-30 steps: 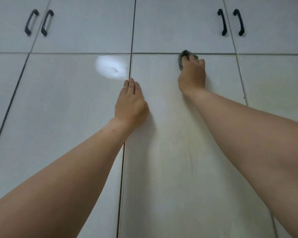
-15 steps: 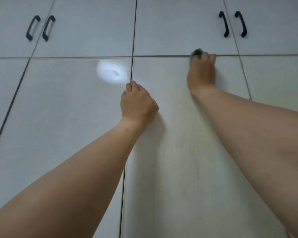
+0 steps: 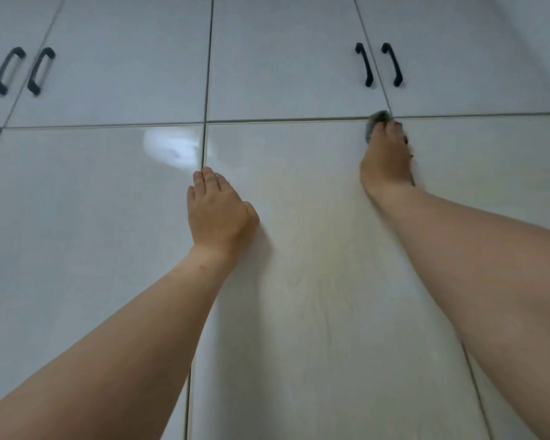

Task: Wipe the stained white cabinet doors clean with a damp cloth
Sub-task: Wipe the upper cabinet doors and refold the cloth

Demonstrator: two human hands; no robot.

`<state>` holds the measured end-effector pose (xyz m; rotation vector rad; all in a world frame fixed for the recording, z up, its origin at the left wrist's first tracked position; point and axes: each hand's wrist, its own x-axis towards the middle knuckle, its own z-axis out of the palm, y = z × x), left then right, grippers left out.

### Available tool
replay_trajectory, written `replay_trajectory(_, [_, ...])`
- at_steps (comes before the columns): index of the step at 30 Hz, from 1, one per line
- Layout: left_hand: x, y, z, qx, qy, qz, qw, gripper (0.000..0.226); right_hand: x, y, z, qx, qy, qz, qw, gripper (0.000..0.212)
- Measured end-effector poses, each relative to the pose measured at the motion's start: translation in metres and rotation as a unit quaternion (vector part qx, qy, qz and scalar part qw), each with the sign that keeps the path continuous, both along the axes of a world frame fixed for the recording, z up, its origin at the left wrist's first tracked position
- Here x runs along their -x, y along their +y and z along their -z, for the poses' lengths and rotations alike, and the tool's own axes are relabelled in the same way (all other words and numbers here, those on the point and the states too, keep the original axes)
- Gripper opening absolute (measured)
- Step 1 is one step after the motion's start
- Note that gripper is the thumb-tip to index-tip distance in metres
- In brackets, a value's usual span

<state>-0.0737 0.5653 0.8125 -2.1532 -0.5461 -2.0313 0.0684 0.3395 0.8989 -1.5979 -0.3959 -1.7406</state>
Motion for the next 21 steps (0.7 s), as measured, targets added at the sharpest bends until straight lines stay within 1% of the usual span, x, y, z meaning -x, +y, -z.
replay_trajectory(1, [0.0, 0.0, 0.0, -0.003, -0.001, 0.001, 1.0, 0.071, -0.006, -0.009, 0.0, -0.042, 0.027, -0.013, 0.999, 0.056])
replay_trajectory(2, [-0.001, 0.001, 0.0, -0.004, 0.0, 0.002, 1.0, 0.07, -0.005, -0.007, -0.001, -0.056, 0.036, -0.027, 0.997, 0.058])
replay_trajectory(3, [-0.001, 0.001, 0.001, -0.003, 0.003, 0.004, 1.0, 0.07, 0.002, 0.005, -0.001, -0.047, 0.035, -0.042, 0.997, 0.061])
replay_trajectory(4, [-0.001, 0.002, 0.001, 0.0, 0.004, 0.009, 1.0, 0.07, 0.014, 0.024, 0.0, -0.018, 0.021, -0.061, 0.998, 0.063])
replay_trajectory(6, [0.0, 0.001, 0.001, 0.005, -0.003, 0.026, 1.0, 0.072, 0.041, 0.066, 0.005, 0.11, -0.022, -0.062, 0.992, 0.064])
replay_trajectory(7, [0.0, 0.002, 0.001, 0.004, -0.009, 0.034, 0.999, 0.074, 0.053, 0.082, 0.009, 0.184, -0.049, -0.048, 0.98, 0.064])
replay_trajectory(8, [0.001, 0.002, 0.001, 0.002, -0.013, 0.039, 0.999, 0.076, 0.063, 0.09, 0.014, 0.237, -0.073, -0.034, 0.968, 0.062])
replay_trajectory(9, [0.002, 0.002, 0.001, 0.0, -0.012, 0.042, 0.999, 0.077, 0.064, 0.086, 0.013, 0.266, -0.096, -0.018, 0.959, 0.057])
replay_trajectory(10, [0.003, 0.004, 0.001, -0.004, -0.009, 0.043, 0.999, 0.078, 0.06, 0.076, 0.01, 0.268, -0.111, 0.013, 0.957, 0.051])
replay_trajectory(11, [0.005, 0.005, 0.001, -0.005, -0.005, 0.044, 0.999, 0.077, 0.054, 0.064, 0.01, 0.243, -0.115, 0.041, 0.962, 0.042])
replay_trajectory(12, [0.007, 0.007, 0.001, -0.003, 0.001, 0.045, 0.999, 0.074, 0.047, 0.049, 0.012, 0.194, -0.106, 0.07, 0.973, 0.034])
replay_trajectory(13, [0.008, 0.008, 0.001, -0.001, 0.011, 0.05, 0.999, 0.07, 0.036, 0.034, 0.015, 0.123, -0.095, 0.081, 0.985, 0.029])
replay_trajectory(14, [0.01, 0.008, 0.001, 0.0, 0.021, 0.058, 0.998, 0.067, 0.027, 0.022, 0.019, 0.051, -0.058, 0.049, 0.996, 0.027])
replay_trajectory(15, [0.013, 0.011, 0.0, -0.003, 0.033, 0.063, 0.997, 0.067, 0.021, 0.017, 0.025, -0.013, -0.026, 0.022, 0.999, 0.027])
replay_trajectory(16, [0.015, 0.013, 0.0, -0.009, 0.048, 0.07, 0.996, 0.068, 0.018, 0.016, 0.028, -0.044, -0.001, 0.032, 0.999, 0.029])
replay_trajectory(17, [0.019, 0.018, -0.001, -0.017, 0.065, 0.07, 0.995, 0.068, 0.02, 0.023, 0.031, -0.053, -0.009, 0.028, 0.998, 0.035])
replay_trajectory(19, [0.024, 0.025, 0.002, -0.042, 0.073, 0.053, 0.995, 0.069, 0.039, 0.049, 0.025, -0.028, -0.043, -0.013, 0.999, 0.053])
replay_trajectory(20, [0.025, 0.03, 0.005, -0.045, 0.066, 0.047, 0.996, 0.068, 0.052, 0.067, 0.019, 0.003, -0.073, -0.041, 0.996, 0.06])
replay_trajectory(21, [0.027, 0.033, 0.008, -0.039, 0.058, 0.048, 0.996, 0.067, 0.069, 0.086, 0.013, 0.048, -0.097, -0.064, 0.992, 0.06])
